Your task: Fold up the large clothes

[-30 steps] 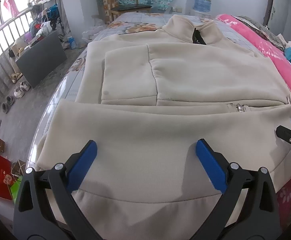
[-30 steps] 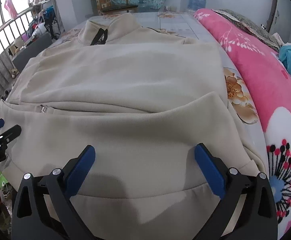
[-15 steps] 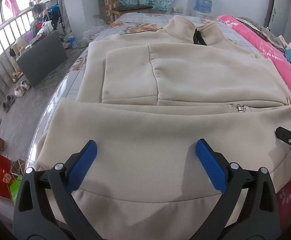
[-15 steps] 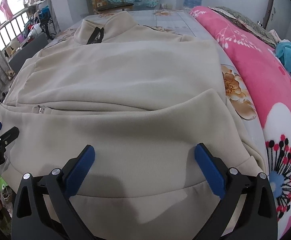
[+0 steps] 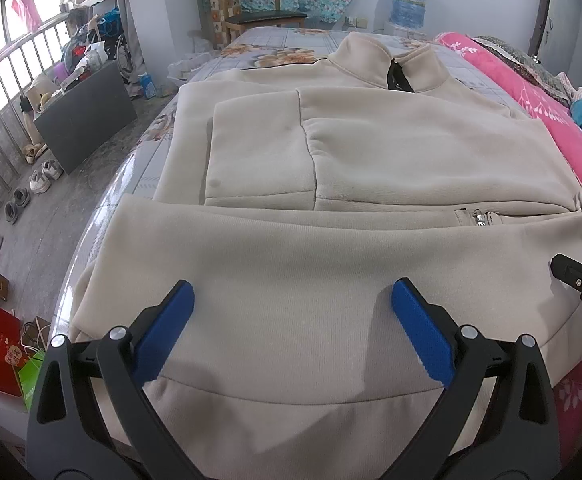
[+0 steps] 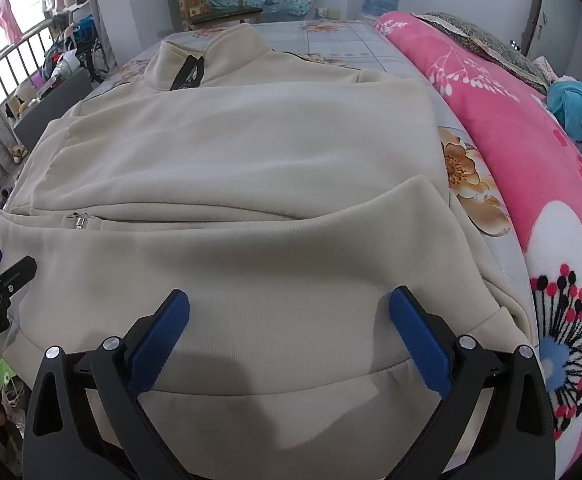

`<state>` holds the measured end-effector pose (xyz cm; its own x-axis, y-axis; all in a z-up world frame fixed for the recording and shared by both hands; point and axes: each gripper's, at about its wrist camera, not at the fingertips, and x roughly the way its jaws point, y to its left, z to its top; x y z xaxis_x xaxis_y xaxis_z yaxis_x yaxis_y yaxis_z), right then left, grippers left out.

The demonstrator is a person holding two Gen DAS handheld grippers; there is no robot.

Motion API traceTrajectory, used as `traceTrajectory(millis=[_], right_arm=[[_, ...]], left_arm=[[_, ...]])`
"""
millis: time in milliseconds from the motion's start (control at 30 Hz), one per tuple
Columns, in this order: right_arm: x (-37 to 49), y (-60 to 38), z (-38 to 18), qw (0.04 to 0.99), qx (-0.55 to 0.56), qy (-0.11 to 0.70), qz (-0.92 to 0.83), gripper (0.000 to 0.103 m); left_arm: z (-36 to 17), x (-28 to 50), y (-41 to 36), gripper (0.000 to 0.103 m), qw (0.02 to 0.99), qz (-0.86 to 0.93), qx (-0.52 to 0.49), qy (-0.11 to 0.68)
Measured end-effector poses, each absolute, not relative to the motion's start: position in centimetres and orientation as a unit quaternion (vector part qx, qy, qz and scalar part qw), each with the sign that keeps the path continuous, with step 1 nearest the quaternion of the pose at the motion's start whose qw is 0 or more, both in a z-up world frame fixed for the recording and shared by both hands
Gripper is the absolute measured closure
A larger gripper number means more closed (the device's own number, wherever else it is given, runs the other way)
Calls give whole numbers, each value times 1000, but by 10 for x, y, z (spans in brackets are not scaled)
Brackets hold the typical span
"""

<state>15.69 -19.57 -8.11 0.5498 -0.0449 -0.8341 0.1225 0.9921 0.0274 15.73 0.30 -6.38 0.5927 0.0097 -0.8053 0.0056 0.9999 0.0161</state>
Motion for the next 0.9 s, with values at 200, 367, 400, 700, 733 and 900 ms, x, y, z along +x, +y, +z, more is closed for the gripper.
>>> traceTrajectory(millis=[200,367,400,700,733,900], right_arm=[[156,-196,-81,880,41,471,-47,6],[156,-197,-82,880,42,471,-49,6],[157,-197,-82,880,42,471,-49,6],[161,-197,-81,873,39,484,-41,6],[162,-197,-80,871,37,489,-39,6],[173,-197,-70,854,26,520,-7,6]], left_arm=[[-64,156,3,7,894,1,9,447],[-63,155,3,7,897,1,9,443],[-63,155,3,7,897,1,9,442],[-63,157,4,7,898,-12,14,440],[-63,158,5,7,897,-16,15,442],[-42,162,14,7,901,-40,0,433]])
